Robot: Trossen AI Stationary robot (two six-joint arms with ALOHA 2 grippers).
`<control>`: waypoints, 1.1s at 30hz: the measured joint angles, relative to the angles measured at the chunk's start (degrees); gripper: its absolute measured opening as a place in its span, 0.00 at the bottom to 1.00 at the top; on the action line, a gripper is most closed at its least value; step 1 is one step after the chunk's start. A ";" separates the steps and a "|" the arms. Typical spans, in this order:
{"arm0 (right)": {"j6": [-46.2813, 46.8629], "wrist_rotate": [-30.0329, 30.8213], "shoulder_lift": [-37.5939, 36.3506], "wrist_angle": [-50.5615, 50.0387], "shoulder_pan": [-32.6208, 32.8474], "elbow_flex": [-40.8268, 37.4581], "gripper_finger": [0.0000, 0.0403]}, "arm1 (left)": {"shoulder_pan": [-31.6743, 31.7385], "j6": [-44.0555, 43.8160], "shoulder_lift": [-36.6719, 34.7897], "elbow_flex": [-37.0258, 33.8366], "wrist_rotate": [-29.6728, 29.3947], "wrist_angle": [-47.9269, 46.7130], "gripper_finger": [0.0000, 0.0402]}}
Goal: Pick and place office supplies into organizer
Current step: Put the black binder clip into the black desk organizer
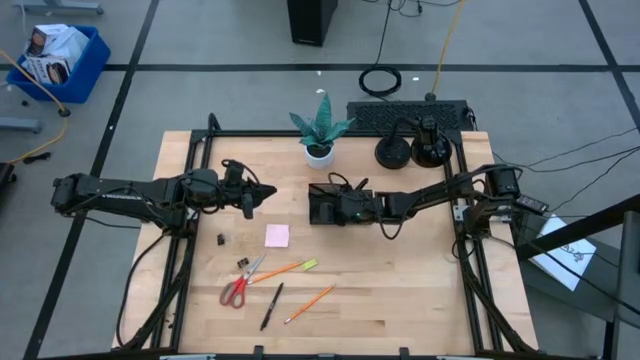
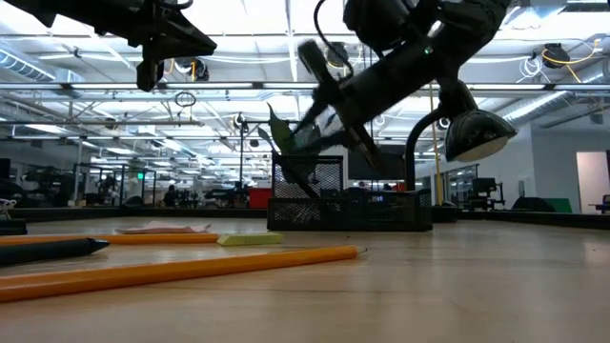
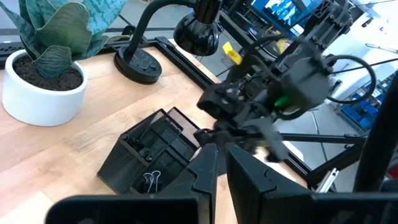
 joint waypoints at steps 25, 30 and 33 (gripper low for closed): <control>-12.49 -22.25 0.00 5.94 4.06 0.00 0.19 | -0.98 -2.34 0.17 0.00 2.55 -20.71 0.18; -16.27 -32.53 0.00 -11.32 5.40 0.00 0.19 | -0.96 -18.67 1.81 0.00 3.13 -30.53 0.30; -22.54 -36.05 0.00 -22.49 7.00 0.00 0.19 | -2.07 -28.87 3.53 0.00 2.93 -37.01 0.33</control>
